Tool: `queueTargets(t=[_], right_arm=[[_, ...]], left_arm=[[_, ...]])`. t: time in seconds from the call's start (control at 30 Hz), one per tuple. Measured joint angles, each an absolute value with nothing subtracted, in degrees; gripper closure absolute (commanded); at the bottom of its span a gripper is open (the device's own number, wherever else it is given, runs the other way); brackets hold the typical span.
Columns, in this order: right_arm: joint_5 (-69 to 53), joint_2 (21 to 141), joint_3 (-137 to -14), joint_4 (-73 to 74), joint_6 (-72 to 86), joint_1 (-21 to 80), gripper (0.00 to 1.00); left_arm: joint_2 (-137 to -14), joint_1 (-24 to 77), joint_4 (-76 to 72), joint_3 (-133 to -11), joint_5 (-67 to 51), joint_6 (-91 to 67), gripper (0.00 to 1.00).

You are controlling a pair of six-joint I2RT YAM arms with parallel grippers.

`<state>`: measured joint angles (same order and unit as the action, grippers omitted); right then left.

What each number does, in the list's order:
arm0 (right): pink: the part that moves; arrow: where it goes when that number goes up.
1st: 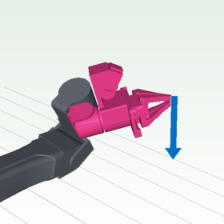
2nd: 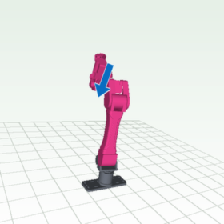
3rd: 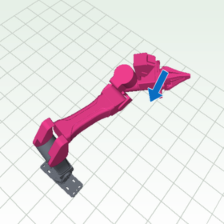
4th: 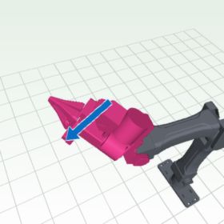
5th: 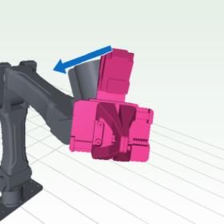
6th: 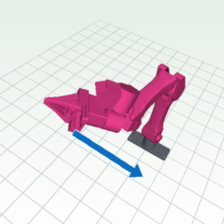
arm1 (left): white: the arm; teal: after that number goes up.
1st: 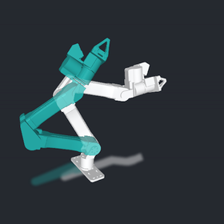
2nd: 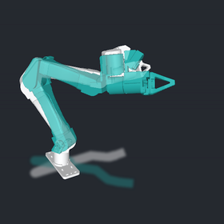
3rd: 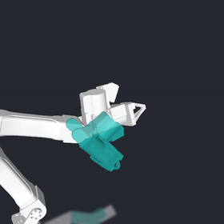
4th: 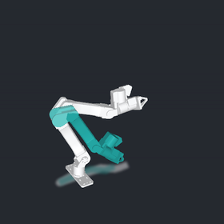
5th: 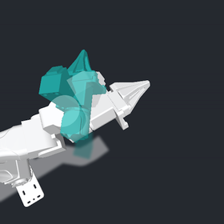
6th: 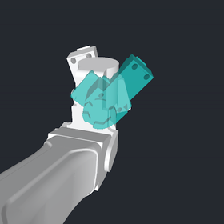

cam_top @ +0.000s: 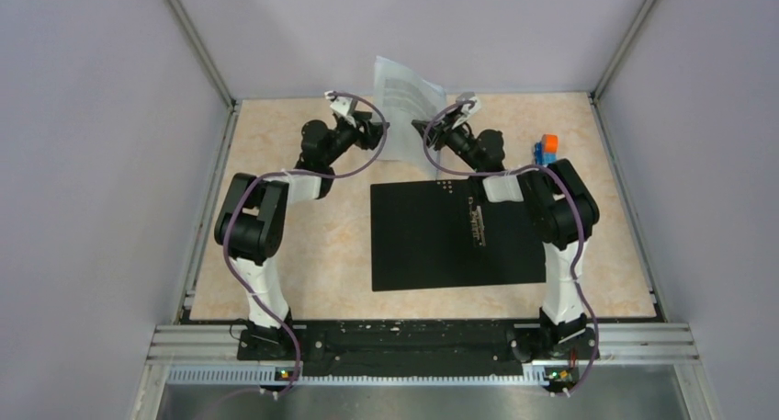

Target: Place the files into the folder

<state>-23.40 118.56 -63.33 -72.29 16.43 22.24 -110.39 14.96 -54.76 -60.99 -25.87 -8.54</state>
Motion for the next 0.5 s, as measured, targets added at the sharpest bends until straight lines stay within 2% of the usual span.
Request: queueTargets(t=[0.07,0.2,0.23,0.5], right_arm=[[-24.1,118.7,-64.0,-71.6,16.6,22.2,0.71],[-25.5,118.7,-64.7,-70.5,16.6,21.9,0.96],[-25.8,118.7,-64.7,-70.4,16.6,21.8,1.00],[-27.4,117.3,-65.6,-65.2,14.7,21.6,1.00]], left_arm=[[-110.4,15.0,-54.6,-62.3,-27.6,-9.3,0.38],[-110.4,15.0,-54.5,-63.6,-28.8,-10.2,0.38],[-110.4,15.0,-54.4,-63.6,-28.9,-10.4,0.39],[-109.8,13.8,-52.7,-63.5,-28.0,-10.9,0.35]])
